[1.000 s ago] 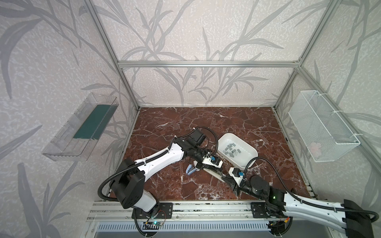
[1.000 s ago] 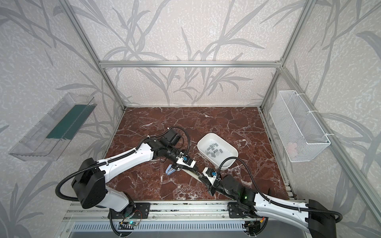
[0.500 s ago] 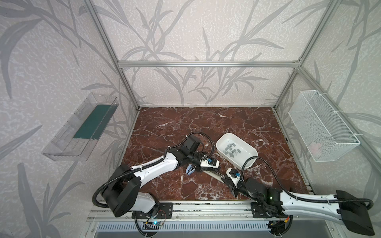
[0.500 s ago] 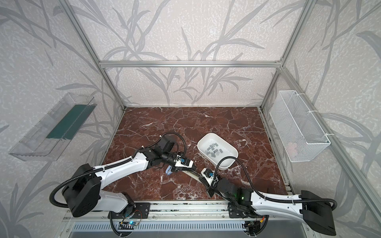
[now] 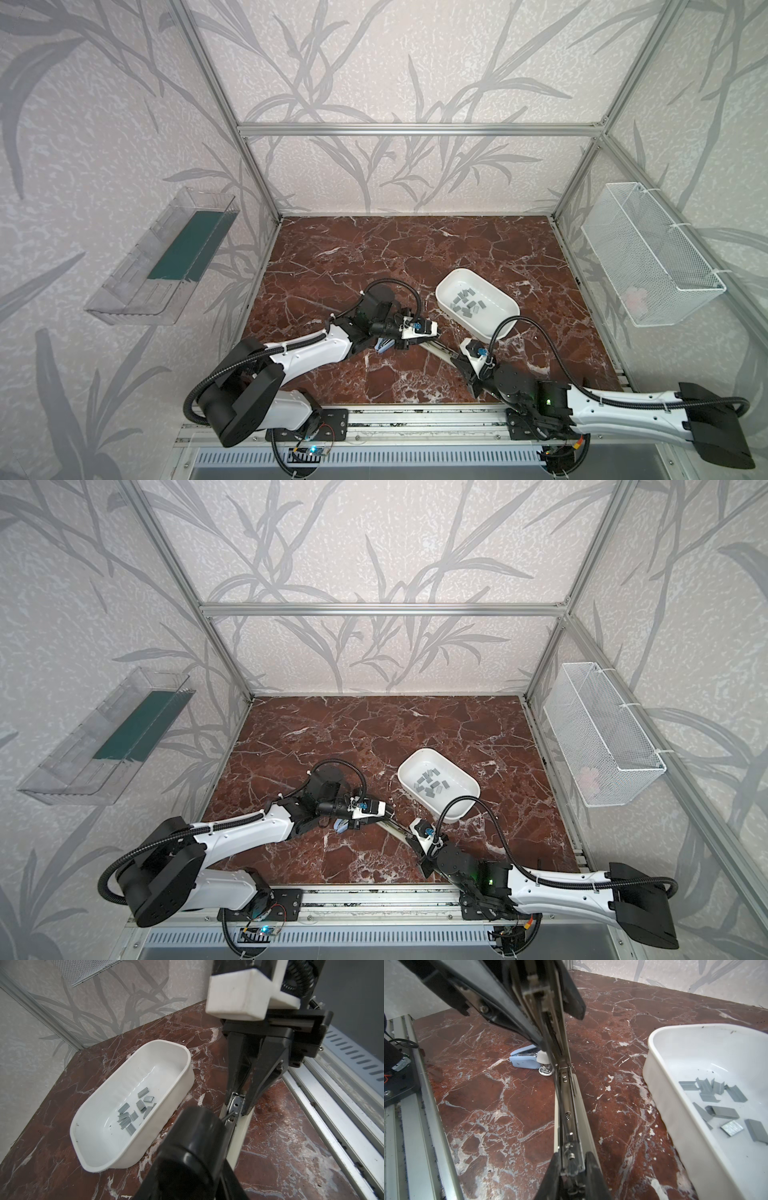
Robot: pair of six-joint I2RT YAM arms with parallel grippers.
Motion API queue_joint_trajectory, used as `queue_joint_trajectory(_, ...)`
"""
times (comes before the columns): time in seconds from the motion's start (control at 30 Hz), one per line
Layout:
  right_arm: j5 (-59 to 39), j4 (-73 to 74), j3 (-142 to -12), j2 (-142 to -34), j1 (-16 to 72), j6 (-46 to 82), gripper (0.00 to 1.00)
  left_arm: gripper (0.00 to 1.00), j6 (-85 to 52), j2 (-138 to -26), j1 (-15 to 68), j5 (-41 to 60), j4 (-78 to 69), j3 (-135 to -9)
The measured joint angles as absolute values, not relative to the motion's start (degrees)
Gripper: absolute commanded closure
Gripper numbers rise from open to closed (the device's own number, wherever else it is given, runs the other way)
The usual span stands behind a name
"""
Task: Load the staples into the stapler
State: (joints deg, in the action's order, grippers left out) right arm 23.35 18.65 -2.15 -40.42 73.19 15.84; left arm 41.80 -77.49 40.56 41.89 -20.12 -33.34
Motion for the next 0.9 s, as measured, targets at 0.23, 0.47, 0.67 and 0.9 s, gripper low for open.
queue_joint_trajectory(0.23, 25.41, 18.2, -2.2, -42.02, 73.47, 18.59, 1.0, 0.61, 40.27, -78.13, 39.53, 34.76, -25.93, -33.15)
queue_joint_trajectory(0.47, 27.0, 17.8, -3.49, -43.05, 73.58, 20.75, 1.0, 0.61, 38.98, -79.18, 36.01, 36.53, -27.05, -33.17)
queue_joint_trajectory(0.67, 27.64, 16.64, -3.66, -43.22, 73.65, 21.67, 1.0, 0.61, 38.15, -81.69, 32.95, 39.72, -27.18, -33.52)
queue_joint_trajectory(0.9, 28.25, 15.55, -3.66, -45.12, 74.22, 24.47, 1.0, 0.6, 42.5, -86.59, 21.41, 32.51, -29.8, -37.91)
